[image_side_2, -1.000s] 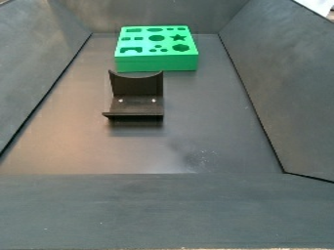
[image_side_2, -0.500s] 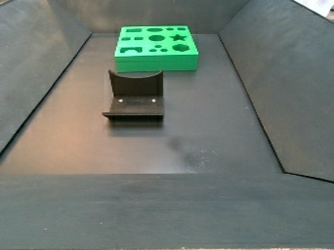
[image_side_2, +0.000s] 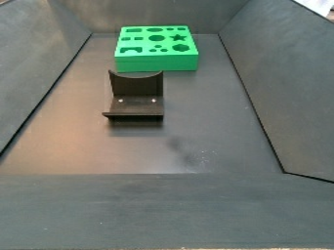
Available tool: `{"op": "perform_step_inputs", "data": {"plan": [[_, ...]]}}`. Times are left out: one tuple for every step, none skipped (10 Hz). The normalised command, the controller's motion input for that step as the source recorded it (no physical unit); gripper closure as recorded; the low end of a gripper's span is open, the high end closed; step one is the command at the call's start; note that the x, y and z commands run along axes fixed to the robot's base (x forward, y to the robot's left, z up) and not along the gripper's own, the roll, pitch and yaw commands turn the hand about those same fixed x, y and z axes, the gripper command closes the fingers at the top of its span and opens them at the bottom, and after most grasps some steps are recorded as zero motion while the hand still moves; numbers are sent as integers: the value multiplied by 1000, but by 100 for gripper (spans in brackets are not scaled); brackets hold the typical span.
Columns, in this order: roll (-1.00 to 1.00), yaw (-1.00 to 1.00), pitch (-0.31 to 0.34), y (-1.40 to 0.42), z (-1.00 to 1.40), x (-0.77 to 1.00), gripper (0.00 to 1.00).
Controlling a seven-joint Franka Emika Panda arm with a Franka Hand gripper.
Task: Pick up the arch object. Move up. Rotate the arch object. Move to above the board. Insert the arch object.
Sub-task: Insert the arch object.
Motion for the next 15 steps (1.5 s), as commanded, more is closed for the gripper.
{"op": "perform_step_inputs", "data": {"plan": [[0, 0, 27, 49, -200, 1000, 100], [0, 0, 4, 29, -180, 1000, 100], [0, 0, 4, 29, -183, 1000, 100], [-53, -49, 0, 6, -249, 1000, 100], [-96, -37, 0, 11, -346, 1000, 100], [-69, -14, 0, 17, -417, 1000, 100], [-16, 0, 0, 49, -531, 1000, 100], [0, 0, 27, 97, -634, 1000, 100], [14, 0, 59, 160, -631, 1000, 100], [117, 0, 90, 146, -514, 1000, 100], [107, 0, 44, 237, -311, 1000, 100], [70, 143, 0, 163, -257, 977, 100], [149, 183, 0, 86, -123, 900, 100], [170, 246, 0, 60, -97, 831, 100], [153, 317, 0, 43, -134, 751, 100]]}}
